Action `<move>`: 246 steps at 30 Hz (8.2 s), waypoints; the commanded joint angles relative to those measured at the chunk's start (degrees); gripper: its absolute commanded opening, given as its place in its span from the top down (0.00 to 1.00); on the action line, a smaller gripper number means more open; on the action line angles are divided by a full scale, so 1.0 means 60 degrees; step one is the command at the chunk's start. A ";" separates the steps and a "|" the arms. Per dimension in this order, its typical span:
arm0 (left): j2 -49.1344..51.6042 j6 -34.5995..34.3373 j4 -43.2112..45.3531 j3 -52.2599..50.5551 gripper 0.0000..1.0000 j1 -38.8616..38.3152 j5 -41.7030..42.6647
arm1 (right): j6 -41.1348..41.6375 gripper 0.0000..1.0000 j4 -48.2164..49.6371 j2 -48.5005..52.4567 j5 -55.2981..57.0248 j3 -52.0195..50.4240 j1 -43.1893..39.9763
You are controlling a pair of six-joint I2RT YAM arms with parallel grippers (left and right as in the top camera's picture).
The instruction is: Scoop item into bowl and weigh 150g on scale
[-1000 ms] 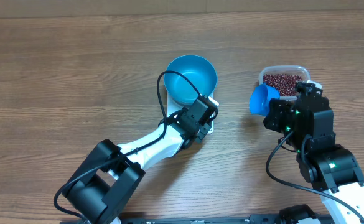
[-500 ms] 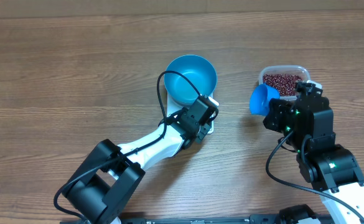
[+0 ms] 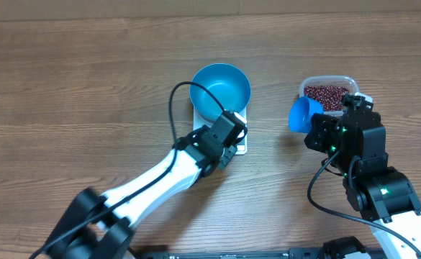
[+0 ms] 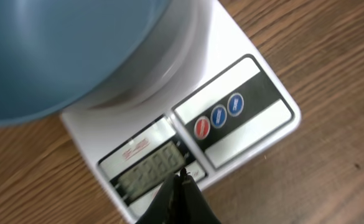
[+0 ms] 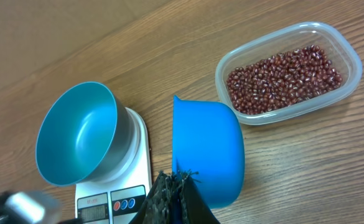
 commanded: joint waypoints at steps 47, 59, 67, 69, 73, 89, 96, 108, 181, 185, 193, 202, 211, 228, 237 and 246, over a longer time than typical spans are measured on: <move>-0.5457 0.0266 -0.1923 -0.0062 0.00 0.2619 0.3661 | 0.0058 0.96 0.0062 -0.0029 0.0058 0.0321 -0.0036; -0.5260 0.1337 -0.2503 -0.0062 0.00 0.3104 0.4058 | 0.0058 0.96 0.0062 -0.0029 0.0058 0.0321 -0.0036; -0.5260 0.2095 -0.2732 -0.0062 0.00 0.3144 0.4054 | 0.0058 0.96 0.0062 -0.0029 0.0058 0.0321 -0.0036; -0.5260 0.2160 -0.2779 -0.0066 0.00 0.3217 0.4058 | 0.0058 0.96 0.0062 -0.0029 0.0058 0.0321 -0.0036; -0.5260 0.2284 -0.2761 -0.0080 0.00 0.3508 0.4583 | 0.0058 0.96 0.0062 -0.0029 0.0058 0.0321 -0.0036; -0.5213 0.2769 -0.2616 -0.0390 0.01 0.4728 0.6528 | 0.0062 0.96 0.0069 -0.0033 0.0058 0.0321 -0.0036; -0.5060 0.2765 -0.2641 -0.0390 0.00 0.4728 0.5439 | 0.0062 0.96 0.0069 -0.0029 0.0058 0.0321 -0.0036; -0.4309 0.2754 -0.2262 -0.0393 0.01 0.4725 0.5260 | 0.0062 0.96 0.0073 -0.0033 0.0058 0.0321 -0.0036; -0.5198 0.2834 -0.1559 -0.0616 0.00 0.2983 0.4586 | 0.0062 0.96 0.0102 -0.0029 0.0058 0.0321 -0.0036; -0.5198 0.2834 -0.1555 -0.0616 0.00 0.2983 0.4586 | 0.0062 0.96 0.0102 -0.0029 0.0058 0.0321 -0.0036; -0.5198 0.2834 -0.1559 -0.0616 0.01 0.2983 0.4586 | 0.0062 0.96 0.0168 -0.0029 0.0058 0.0321 -0.0036; -0.5198 0.2834 -0.1559 -0.0616 0.00 0.2983 0.4590 | -0.1147 0.96 0.0401 0.0390 0.0062 0.0608 -0.0138; -0.5198 0.2834 -0.1559 -0.0616 0.00 0.2983 0.4586 | -0.3067 0.96 -0.1126 0.2415 0.0342 0.2776 -0.0707; -0.5198 0.2834 -0.1559 -0.0616 0.01 0.2983 0.4586 | -0.3595 0.96 -0.1971 0.5745 0.5315 0.4947 -0.0739; -0.5198 0.2834 -0.1559 -0.0616 0.00 0.2983 0.4586 | -0.3858 0.96 -0.1351 0.6455 0.5872 0.4943 -0.0739; -0.5198 0.2834 -0.1559 -0.0616 0.00 0.2983 0.4586 | -0.4237 0.96 -0.0962 0.7093 0.5249 0.4940 -0.0739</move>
